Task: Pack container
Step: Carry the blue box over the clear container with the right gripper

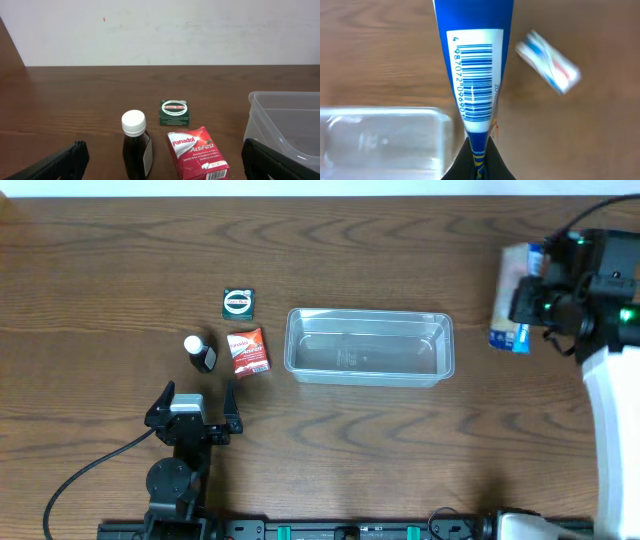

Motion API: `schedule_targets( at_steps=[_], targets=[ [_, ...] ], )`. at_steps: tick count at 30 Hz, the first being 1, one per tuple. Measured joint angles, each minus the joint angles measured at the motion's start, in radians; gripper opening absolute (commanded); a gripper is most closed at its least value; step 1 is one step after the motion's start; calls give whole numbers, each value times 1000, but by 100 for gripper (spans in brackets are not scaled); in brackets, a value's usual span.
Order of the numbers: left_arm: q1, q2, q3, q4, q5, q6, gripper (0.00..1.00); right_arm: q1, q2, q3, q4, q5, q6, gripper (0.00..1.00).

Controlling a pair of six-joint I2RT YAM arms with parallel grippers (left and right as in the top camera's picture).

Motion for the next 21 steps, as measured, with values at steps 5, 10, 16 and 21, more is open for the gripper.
schedule_targets(
  at_steps=[5, 10, 16, 21],
  targets=[
    [0, 0, 0, 0, 0, 0, 98, 194, -63, 8, 35, 72, -165, 1],
    [0, 0, 0, 0, 0, 0, 98, 356, -42, 9, 1, 129, -416, 1],
    [0, 0, 0, 0, 0, 0, 98, 507, 29, 9, -85, 175, -835, 1],
    [0, 0, 0, 0, 0, 0, 98, 563, 89, 9, -81, 214, -1051, 1]
  ],
)
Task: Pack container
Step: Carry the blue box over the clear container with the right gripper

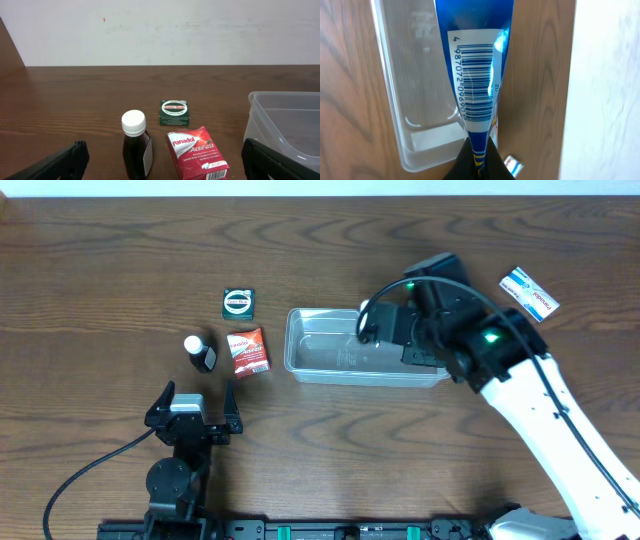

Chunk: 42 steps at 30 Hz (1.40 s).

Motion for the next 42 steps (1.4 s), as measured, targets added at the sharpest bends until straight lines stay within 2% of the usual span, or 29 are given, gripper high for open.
schedule_targets(
  at_steps=[5, 11, 26, 35, 42],
  targets=[
    [0, 0, 0, 0, 0, 0, 98, 3, 61, 0, -1, 14, -92, 1],
    [0, 0, 0, 0, 0, 0, 98, 3, 134, 0, -6, -17, -126, 1],
    [0, 0, 0, 0, 0, 0, 98, -27, 201, 0, 57, -118, 78, 1],
    [0, 0, 0, 0, 0, 0, 98, -55, 216, -16, 59, -132, 78, 1],
    [0, 0, 0, 0, 0, 0, 98, -70, 217, -87, 77, -141, 26, 1]
  ],
)
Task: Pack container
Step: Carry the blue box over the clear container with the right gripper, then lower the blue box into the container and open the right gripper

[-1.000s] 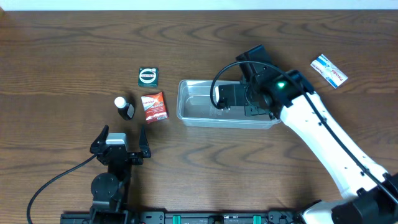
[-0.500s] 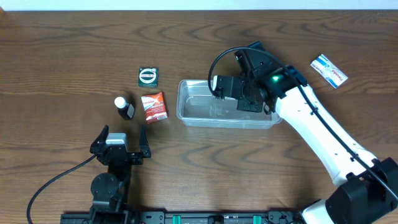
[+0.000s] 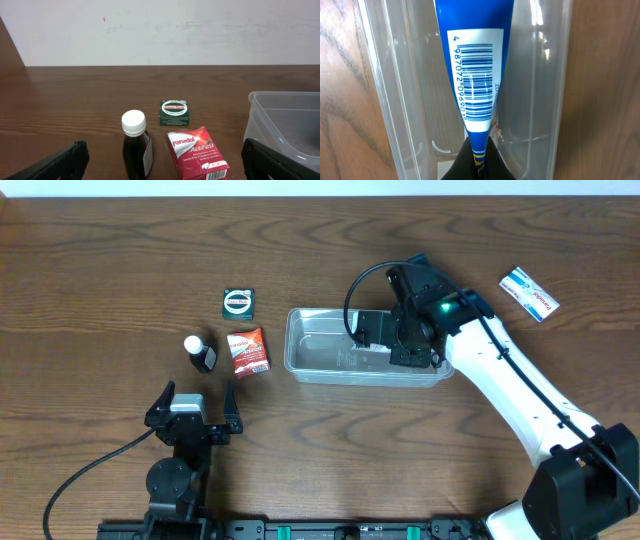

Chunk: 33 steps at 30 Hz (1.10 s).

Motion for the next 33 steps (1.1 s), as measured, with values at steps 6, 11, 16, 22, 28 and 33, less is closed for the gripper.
schedule_targets(
  at_steps=[6, 11, 16, 22, 28, 33],
  targets=[
    [0, 0, 0, 0, 0, 0, 98, 0, 4, -24, 21, -6, -55, 1],
    [0, 0, 0, 0, 0, 0, 98, 0, 4, -32, 47, -7, -85, 1],
    [0, 0, 0, 0, 0, 0, 98, 0, 4, -92, 135, -10, -100, 1],
    [0, 0, 0, 0, 0, 0, 98, -9, 4, -158, 191, -13, -101, 1],
    [0, 0, 0, 0, 0, 0, 98, -34, 4, -162, 201, -13, -101, 1],
    [0, 0, 0, 0, 0, 0, 98, -38, 4, -162, 211, -13, -105, 99]
  ],
)
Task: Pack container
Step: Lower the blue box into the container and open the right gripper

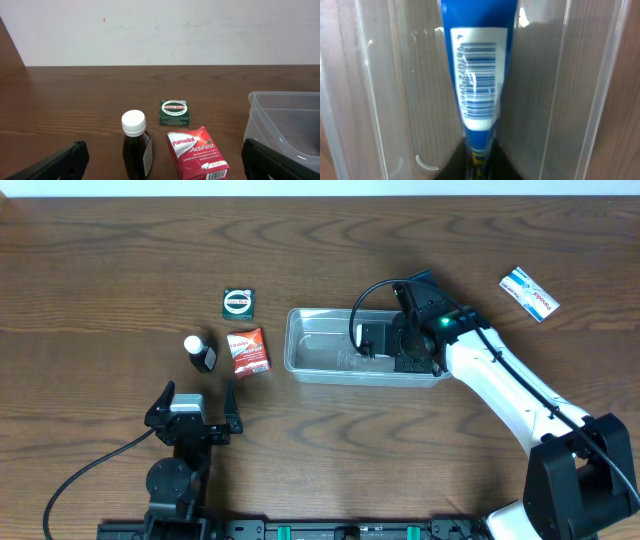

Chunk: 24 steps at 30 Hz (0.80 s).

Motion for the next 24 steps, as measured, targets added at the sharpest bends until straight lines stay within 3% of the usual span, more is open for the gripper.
schedule_targets(
  at_steps=[16, 24],
  targets=[
    [0, 0, 0, 0, 0, 0, 98, 0, -18, 0, 6, 1, 24, 99],
    [0, 0, 0, 0, 0, 0, 98, 0, -194, 22, 17, -1, 98, 99]
  ],
)
